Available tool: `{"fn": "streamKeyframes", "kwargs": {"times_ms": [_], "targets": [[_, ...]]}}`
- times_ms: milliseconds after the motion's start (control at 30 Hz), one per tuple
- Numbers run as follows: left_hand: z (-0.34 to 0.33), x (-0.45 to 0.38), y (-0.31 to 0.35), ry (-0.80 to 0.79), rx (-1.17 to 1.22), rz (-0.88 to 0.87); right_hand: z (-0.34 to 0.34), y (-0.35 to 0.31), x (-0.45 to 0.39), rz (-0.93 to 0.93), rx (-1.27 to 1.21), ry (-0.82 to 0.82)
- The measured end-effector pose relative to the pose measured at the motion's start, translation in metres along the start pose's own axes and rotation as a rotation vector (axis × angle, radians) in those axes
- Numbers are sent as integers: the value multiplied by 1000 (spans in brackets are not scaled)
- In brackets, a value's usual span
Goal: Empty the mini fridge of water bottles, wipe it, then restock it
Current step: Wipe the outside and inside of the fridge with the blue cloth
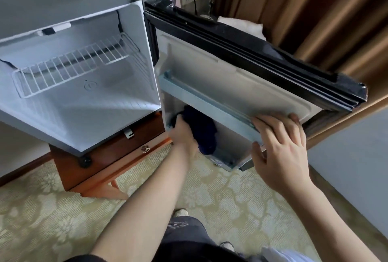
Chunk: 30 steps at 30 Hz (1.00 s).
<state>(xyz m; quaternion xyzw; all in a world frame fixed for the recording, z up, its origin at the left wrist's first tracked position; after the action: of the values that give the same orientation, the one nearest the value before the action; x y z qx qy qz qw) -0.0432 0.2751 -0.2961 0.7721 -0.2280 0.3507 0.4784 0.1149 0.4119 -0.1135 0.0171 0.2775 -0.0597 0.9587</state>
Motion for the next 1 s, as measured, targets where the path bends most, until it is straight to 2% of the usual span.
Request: {"fn": "streamKeyframes", "kwargs": {"times_ms": [100,200,333,467,500,600,633,700,767,833,900,933,1000], "targets": [[1,-12,45,18,215,48,-2,-2,0,-31,-4,38],[3,-6,47,64,156,13,-4,-2,2,-52,-5,61],[0,1,30,33,143,9,-5,-3,3,-51,8,81],[-12,23,-2,-131,-237,72,-6,-3,2,-54,-18,138],[-17,36,-15,-190,-247,126,-6,-4,3,-56,-24,146],[-37,89,-47,-449,-53,415,-4,-7,3,-69,-64,156],[-40,105,-49,-526,-8,446,-2,-9,2,-73,-87,149],[-34,116,-46,-563,0,375,4,-11,2,-57,-117,130],[-14,109,-37,-471,-44,240,18,-9,4,-10,-150,175],[13,102,-25,-245,-105,100,42,5,7,1,-152,337],[38,100,-12,-40,-130,-32,69,34,4,-99,-112,520],[44,104,-5,-1,-93,-79,78,50,-2,-179,-96,551],[44,120,7,12,57,-132,79,77,-20,-295,-217,411]]}}
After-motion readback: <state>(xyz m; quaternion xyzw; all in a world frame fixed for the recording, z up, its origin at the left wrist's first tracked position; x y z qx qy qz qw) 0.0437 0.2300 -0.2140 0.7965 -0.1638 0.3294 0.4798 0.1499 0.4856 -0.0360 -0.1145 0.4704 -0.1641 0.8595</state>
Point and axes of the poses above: each hand's wrist, its own x-axis away from the middle knuckle, its own z-axis out of the back of the hand, y = z × x, the point moved 7 cm from there along -x, towards the middle knuckle
